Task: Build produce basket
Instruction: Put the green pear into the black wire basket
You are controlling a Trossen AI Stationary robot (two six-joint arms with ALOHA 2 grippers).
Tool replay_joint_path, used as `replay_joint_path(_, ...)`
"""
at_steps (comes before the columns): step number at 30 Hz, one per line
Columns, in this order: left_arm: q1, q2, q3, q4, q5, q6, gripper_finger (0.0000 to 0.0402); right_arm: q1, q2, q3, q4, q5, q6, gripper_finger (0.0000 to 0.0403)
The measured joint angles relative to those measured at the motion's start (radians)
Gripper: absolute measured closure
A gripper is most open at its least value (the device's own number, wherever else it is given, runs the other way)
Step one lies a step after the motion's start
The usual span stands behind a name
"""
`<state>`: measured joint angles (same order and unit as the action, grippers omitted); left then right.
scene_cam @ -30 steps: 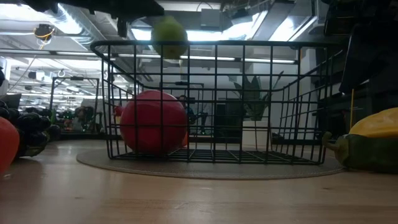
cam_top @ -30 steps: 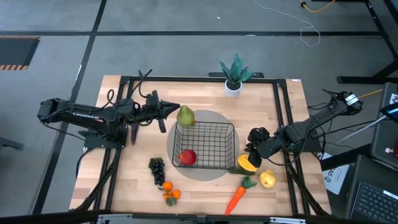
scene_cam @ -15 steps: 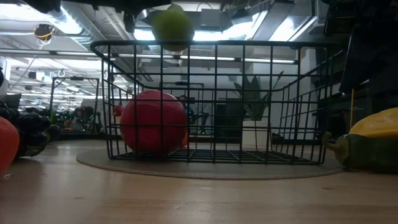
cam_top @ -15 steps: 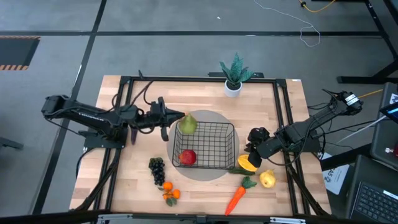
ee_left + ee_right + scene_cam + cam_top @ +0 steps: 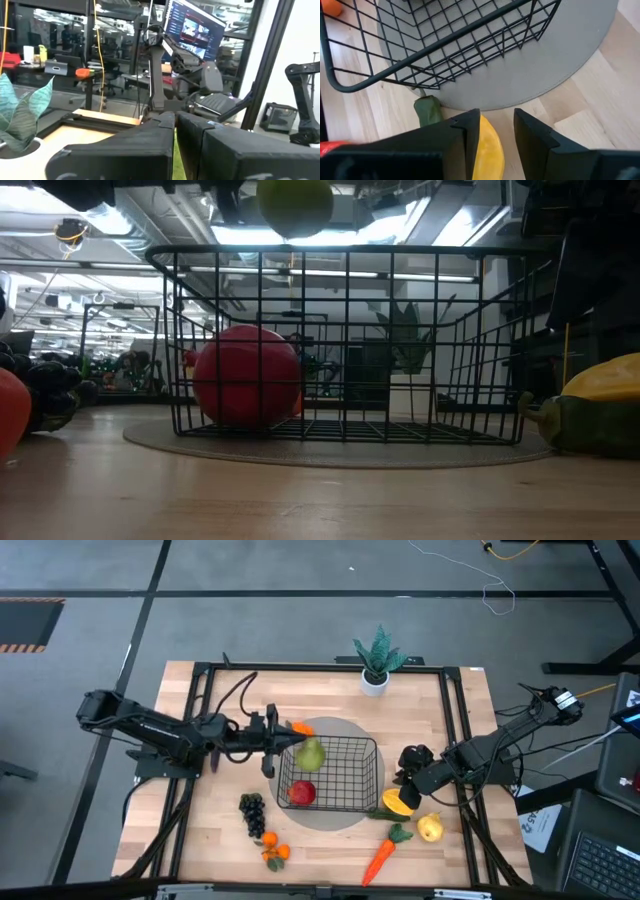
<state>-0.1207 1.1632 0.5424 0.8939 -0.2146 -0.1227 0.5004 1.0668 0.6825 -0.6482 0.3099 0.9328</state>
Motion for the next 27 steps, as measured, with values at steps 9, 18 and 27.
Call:
replay_joint_path(9,0.001,0.104,0.096,-0.003,0.039,-0.001,0.0401,0.0,0.0,0.0,-0.001,-0.025,-0.065,0.0292)
replay_joint_path(18,0.007,0.229,0.234,-0.078,0.135,0.002,0.0401,0.0,0.0,0.002,-0.011,-0.132,-0.077,0.0292)
replay_joint_path(27,0.007,0.274,0.286,-0.103,0.135,0.003,0.0401,0.0,0.0,0.083,-0.137,-0.201,-0.112,0.0292)
